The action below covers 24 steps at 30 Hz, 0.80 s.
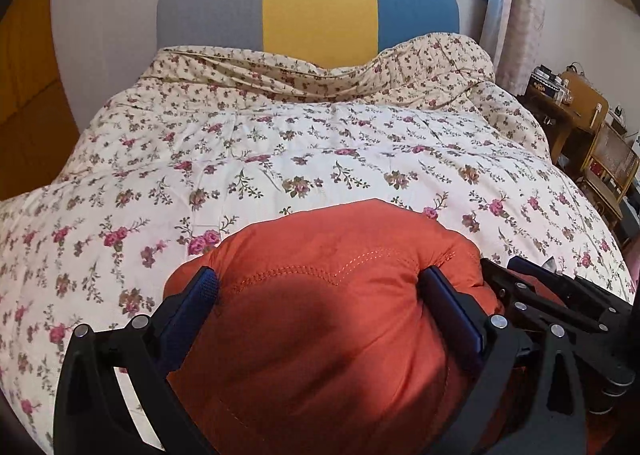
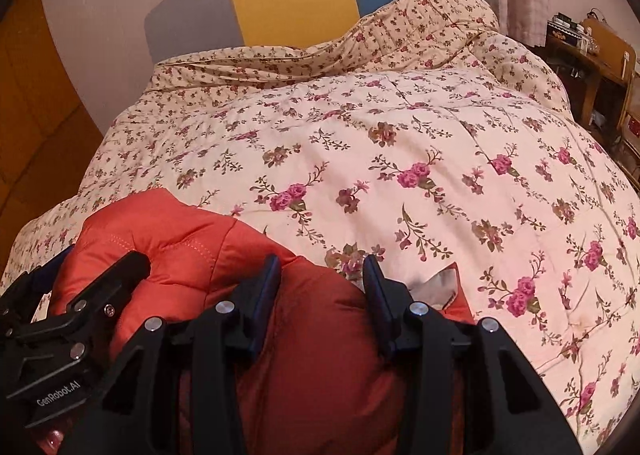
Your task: Fold large clothes
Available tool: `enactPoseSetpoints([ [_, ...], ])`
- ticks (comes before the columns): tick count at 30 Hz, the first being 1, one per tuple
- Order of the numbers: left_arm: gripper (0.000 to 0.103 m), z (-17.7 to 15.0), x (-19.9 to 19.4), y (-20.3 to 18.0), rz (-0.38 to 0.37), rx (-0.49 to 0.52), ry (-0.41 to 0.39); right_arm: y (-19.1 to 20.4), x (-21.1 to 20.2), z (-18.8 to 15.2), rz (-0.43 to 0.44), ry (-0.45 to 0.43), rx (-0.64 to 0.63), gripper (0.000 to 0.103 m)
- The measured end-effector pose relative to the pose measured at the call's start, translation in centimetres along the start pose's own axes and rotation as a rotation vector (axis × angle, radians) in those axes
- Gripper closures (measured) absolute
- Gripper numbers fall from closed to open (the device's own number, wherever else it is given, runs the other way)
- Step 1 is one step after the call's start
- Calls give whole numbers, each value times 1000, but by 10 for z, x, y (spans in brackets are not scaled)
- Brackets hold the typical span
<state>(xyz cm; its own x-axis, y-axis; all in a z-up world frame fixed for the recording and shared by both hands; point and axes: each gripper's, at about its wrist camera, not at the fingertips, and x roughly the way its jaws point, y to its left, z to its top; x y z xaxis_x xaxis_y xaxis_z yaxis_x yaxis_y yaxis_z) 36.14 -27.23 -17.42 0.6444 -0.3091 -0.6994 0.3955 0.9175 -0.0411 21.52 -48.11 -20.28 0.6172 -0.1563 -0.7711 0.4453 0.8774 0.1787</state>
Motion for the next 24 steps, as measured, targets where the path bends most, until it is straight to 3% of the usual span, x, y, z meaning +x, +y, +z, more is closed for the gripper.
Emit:
enactPoseSetpoints([
  [8, 3, -12, -28, 4, -33, 4, -53, 3, -23, -8, -7, -85, -7, 58],
  [15, 3, -37, -79, 26, -158, -52, -50, 2, -70, -21, 29, -130, 16, 35],
  [24, 3, -77, -110, 45, -150, -87, -15, 13, -127, -48, -22, -129, 25, 27],
])
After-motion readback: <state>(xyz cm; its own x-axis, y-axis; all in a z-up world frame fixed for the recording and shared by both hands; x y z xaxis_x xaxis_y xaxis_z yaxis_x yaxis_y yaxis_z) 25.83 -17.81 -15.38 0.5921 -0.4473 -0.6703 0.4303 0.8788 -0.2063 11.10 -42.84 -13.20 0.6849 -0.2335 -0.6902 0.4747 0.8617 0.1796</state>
